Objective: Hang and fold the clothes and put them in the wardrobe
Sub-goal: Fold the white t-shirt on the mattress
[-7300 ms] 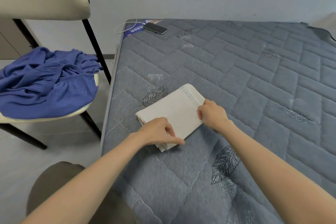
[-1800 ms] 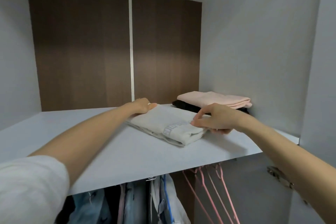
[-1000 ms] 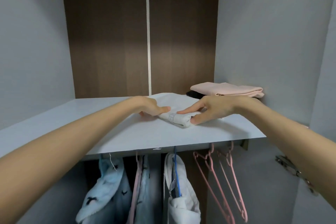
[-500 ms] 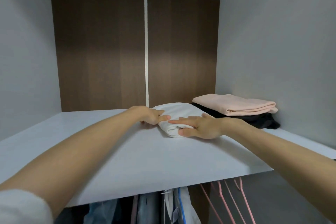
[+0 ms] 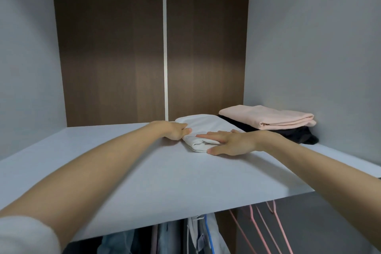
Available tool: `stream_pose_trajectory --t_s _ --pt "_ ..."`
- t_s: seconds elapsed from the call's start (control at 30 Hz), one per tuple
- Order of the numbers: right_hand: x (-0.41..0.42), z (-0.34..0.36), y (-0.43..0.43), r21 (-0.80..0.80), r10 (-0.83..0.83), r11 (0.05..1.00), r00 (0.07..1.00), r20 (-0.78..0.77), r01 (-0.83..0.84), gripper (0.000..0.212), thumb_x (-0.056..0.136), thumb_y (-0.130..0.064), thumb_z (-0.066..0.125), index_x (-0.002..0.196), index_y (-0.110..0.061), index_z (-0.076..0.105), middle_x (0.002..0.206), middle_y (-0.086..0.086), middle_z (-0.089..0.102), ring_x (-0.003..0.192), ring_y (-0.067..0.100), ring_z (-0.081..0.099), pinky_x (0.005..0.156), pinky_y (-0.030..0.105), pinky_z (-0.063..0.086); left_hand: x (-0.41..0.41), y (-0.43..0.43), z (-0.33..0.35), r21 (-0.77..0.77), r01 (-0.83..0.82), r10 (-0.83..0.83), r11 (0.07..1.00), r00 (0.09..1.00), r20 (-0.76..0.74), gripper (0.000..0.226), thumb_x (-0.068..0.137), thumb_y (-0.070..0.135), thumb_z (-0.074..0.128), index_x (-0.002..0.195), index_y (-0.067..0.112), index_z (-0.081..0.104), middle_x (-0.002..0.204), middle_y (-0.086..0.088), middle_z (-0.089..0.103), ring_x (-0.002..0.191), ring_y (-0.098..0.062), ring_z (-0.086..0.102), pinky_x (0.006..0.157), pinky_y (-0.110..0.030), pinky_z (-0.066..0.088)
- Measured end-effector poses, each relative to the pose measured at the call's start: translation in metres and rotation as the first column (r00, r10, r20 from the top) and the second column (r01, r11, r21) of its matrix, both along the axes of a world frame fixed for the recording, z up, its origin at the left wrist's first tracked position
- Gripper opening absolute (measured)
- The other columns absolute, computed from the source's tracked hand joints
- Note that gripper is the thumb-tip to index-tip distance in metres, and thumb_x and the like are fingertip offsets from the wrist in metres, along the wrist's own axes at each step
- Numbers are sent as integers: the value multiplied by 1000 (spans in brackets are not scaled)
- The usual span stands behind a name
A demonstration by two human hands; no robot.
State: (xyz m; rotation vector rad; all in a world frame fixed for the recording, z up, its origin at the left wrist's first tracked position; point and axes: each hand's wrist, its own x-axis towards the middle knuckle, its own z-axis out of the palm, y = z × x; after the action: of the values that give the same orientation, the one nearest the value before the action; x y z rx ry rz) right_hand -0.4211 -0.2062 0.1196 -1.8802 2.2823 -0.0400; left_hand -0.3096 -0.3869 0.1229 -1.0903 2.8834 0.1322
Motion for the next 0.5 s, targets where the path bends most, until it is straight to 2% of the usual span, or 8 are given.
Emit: stream_pose_trajectory --t_s 0.07,0.1,0.17,0.23,0.27,0.37,0.43,0.5 --pt "4 1 11 -44 -12 999 994 105 16 55 99 -37 41 146 -49 15 157 -19 13 146 11 8 117 31 5 9 11 4 43 -1 1 999 1000 -22 55 101 48 16 147 18 25 157 -2 18 143 -25 20 116 -43 18" --pt "6 1 17 -83 -11 996 993 121 21 55 98 -30 44 147 -43 21 155 -18 21 144 10 17 115 27 13 15 18 6 59 -1 3 998 999 -35 54 101 46 17 138 11 35 152 -7 27 138 -28 29 113 -43 25" --pt "11 1 30 -196 -26 980 998 60 37 51 95 -21 47 143 -35 36 148 -14 36 136 11 34 109 21 25 26 35 7 85 -17 23 996 997 -71 54 101 46 18 126 4 41 144 -14 36 125 -33 41 106 -40 36" --pt "14 1 45 -309 -69 949 998 8 68 40 94 -20 48 132 -32 51 138 -11 50 124 12 48 106 25 36 39 55 9 118 -40 56 992 989 -137 52 100 48 22 124 9 47 143 -13 39 110 -32 46 90 -33 39" --pt "16 2 53 -361 -91 929 996 -1 84 35 94 -22 48 126 -32 56 132 -10 56 117 12 52 102 29 41 45 65 10 123 -41 63 992 981 -185 48 99 48 27 123 14 51 143 -8 42 113 -28 46 90 -32 37" --pt "22 0 82 -520 -125 847 992 1 107 29 93 -21 49 119 -28 62 121 -8 62 98 12 56 91 35 48 63 97 15 -12 -21 15 1000 933 -360 44 98 41 39 133 17 51 142 -2 45 130 -23 42 106 -32 34" --pt "27 -3 103 -616 -124 779 992 26 114 28 93 -21 49 116 -28 63 118 -8 63 94 12 57 88 38 50 76 124 17 -148 -58 -18 987 884 -467 39 97 37 43 131 20 53 137 -2 51 126 -24 46 103 -36 39" --pt "35 -6 124 -684 -113 717 991 76 134 27 92 -21 49 113 -29 64 116 -9 64 97 14 59 87 39 51 88 155 18 -184 -81 -36 979 831 -556 36 96 35 45 129 22 54 132 -1 55 122 -24 49 100 -36 41"
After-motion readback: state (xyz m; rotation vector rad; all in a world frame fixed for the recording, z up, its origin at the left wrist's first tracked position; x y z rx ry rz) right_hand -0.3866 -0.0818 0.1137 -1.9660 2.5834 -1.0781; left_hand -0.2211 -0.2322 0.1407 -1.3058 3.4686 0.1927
